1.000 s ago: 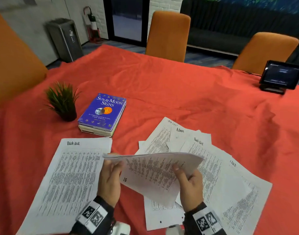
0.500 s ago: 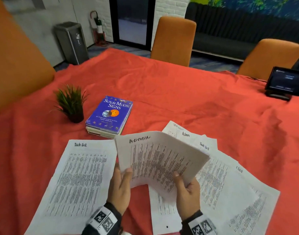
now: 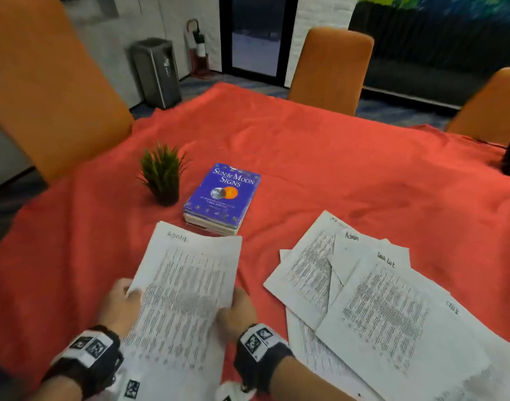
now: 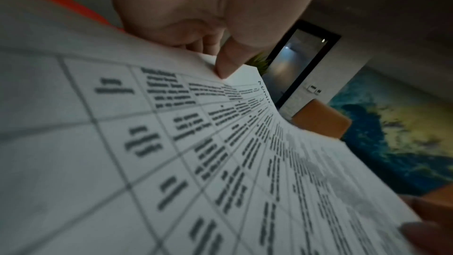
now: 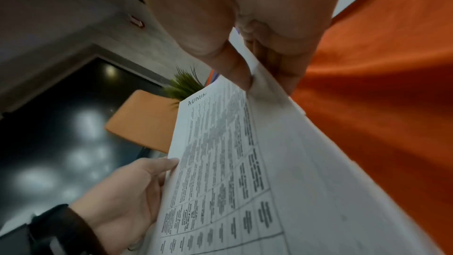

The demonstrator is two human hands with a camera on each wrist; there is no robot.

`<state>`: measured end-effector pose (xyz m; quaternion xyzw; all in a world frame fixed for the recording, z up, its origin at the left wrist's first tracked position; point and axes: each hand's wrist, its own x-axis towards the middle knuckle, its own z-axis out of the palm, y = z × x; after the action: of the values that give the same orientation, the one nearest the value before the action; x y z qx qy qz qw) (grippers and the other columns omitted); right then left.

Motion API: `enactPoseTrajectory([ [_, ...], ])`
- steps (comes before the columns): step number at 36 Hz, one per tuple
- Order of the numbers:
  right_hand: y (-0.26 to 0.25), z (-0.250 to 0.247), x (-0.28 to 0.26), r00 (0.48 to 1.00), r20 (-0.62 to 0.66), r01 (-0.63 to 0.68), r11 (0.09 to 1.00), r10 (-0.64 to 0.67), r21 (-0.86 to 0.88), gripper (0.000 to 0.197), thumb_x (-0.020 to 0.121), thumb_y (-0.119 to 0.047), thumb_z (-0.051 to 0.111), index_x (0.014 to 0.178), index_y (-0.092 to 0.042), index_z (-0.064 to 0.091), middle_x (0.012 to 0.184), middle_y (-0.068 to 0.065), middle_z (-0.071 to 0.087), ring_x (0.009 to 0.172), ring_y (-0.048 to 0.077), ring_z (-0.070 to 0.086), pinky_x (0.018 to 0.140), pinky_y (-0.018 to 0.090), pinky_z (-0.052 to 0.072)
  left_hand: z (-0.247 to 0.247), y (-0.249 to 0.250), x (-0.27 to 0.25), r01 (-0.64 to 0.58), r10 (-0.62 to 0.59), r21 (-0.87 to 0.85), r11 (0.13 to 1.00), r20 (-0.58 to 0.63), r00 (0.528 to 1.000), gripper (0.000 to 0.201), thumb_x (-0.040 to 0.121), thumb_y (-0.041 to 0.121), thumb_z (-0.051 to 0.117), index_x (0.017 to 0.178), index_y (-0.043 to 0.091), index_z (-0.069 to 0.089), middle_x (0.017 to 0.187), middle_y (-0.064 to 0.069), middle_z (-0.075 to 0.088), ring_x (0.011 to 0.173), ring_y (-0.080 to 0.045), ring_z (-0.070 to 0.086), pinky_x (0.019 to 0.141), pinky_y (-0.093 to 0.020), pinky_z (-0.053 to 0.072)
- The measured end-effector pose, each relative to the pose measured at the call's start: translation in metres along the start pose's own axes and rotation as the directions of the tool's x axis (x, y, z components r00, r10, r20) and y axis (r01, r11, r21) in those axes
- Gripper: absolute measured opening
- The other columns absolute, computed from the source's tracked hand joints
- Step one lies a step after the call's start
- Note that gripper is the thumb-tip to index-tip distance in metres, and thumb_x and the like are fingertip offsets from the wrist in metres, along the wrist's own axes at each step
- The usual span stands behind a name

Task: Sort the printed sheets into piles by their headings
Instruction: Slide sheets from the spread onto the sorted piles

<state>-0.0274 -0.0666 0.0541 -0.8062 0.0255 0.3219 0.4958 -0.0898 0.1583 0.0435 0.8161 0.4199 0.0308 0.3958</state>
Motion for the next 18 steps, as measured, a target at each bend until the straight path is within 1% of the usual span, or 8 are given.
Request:
enactPoseTrajectory([
  [3,-0.012,0.009,0.008,0.997,0.038,-0.058,0.997,0.060,-0.042,0.045,0.089,-0.007,0.049,0.134,-0.012,0.046,0.128,0.009,0.061,0.116,0.023,0.059,0.086,0.020,0.043,-0.002,-0.011,0.014,0.047,-0.046,0.047,0.998,-0.027,0.999,0.017,0.091,0.004,0.048,0.105,0.004,0.057,0.092,-0.018,0.063,0.075,-0.030,0.057,0.066,-0.034,0.042],
  [5,-0.013,0.012,0.015,0.993,0.042,-0.105,0.993,0.107,-0.046,0.051,0.090,-0.007,0.049,0.139,-0.015,0.041,0.132,0.010,0.056,0.120,0.024,0.055,0.093,0.023,0.043,-0.001,-0.017,0.022,0.073,-0.072,0.083,0.994,-0.017,0.997,0.018,0.091,0.005,0.048,0.107,0.003,0.057,0.091,-0.015,0.061,0.075,-0.030,0.057,0.068,-0.034,0.043],
  [8,-0.001,0.010,0.028,0.989,0.039,-0.145,0.989,0.145,-0.015,0.060,0.079,-0.010,0.052,0.138,-0.022,0.043,0.121,0.012,0.063,0.107,0.028,0.064,0.093,0.033,0.053,0.002,-0.021,0.029,0.121,-0.115,0.138,0.983,-0.048,0.992,0.019,0.087,0.007,0.053,0.106,0.010,0.056,0.099,-0.019,0.064,0.085,-0.035,0.060,0.081,-0.041,0.049],
  [10,0.015,-0.001,0.038,0.990,0.003,-0.143,0.990,0.143,0.005,0.063,0.070,-0.016,0.055,0.132,-0.025,0.048,0.111,0.010,0.067,0.099,0.032,0.068,0.088,0.043,0.057,0.008,-0.019,0.030,0.119,-0.092,0.254,0.960,-0.117,0.989,0.030,0.083,0.016,0.060,0.113,0.016,0.055,0.112,-0.022,0.060,0.103,-0.039,0.054,0.097,-0.046,0.042],
  [12,0.020,-0.024,0.031,0.989,-0.071,-0.130,0.991,0.128,-0.021,0.051,0.075,-0.016,0.058,0.125,-0.024,0.051,0.096,0.003,0.065,0.092,0.027,0.066,0.083,0.031,0.055,0.016,-0.009,0.027,0.053,-0.002,0.323,0.945,-0.155,0.988,0.038,0.080,0.022,0.065,0.117,0.020,0.054,0.116,-0.021,0.057,0.111,-0.039,0.048,0.101,-0.046,0.035],
  [14,0.030,-0.057,0.023,0.972,-0.192,-0.145,0.988,0.133,-0.052,0.036,0.083,-0.016,0.056,0.117,-0.025,0.053,0.084,0.000,0.062,0.082,0.019,0.061,0.077,0.023,0.048,0.030,0.012,0.018,-0.079,0.112,0.270,0.960,-0.109,0.988,0.032,0.079,0.018,0.065,0.109,0.021,0.058,0.109,-0.015,0.061,0.106,-0.036,0.052,0.096,-0.044,0.040],
  [16,0.050,-0.093,0.017,0.945,-0.273,-0.188,0.982,0.178,-0.010,0.033,0.081,-0.019,0.058,0.114,-0.022,0.053,0.081,0.001,0.066,0.081,0.022,0.065,0.081,0.029,0.053,0.048,0.039,0.001,-0.193,0.194,0.113,0.975,0.010,0.981,0.019,0.082,0.012,0.061,0.098,0.021,0.061,0.099,-0.009,0.065,0.092,-0.031,0.060,0.083,-0.037,0.047],
  [18,0.076,-0.127,0.013,0.912,-0.346,-0.230,0.973,0.222,0.017,0.037,0.081,-0.021,0.061,0.117,-0.019,0.052,0.082,0.004,0.069,0.079,0.027,0.068,0.080,0.036,0.056,0.074,0.069,-0.024,-0.224,0.223,-0.006,0.975,0.130,0.966,0.013,0.086,0.011,0.056,0.089,0.022,0.063,0.089,-0.002,0.067,0.080,-0.023,0.062,0.070,-0.028,0.046],
])
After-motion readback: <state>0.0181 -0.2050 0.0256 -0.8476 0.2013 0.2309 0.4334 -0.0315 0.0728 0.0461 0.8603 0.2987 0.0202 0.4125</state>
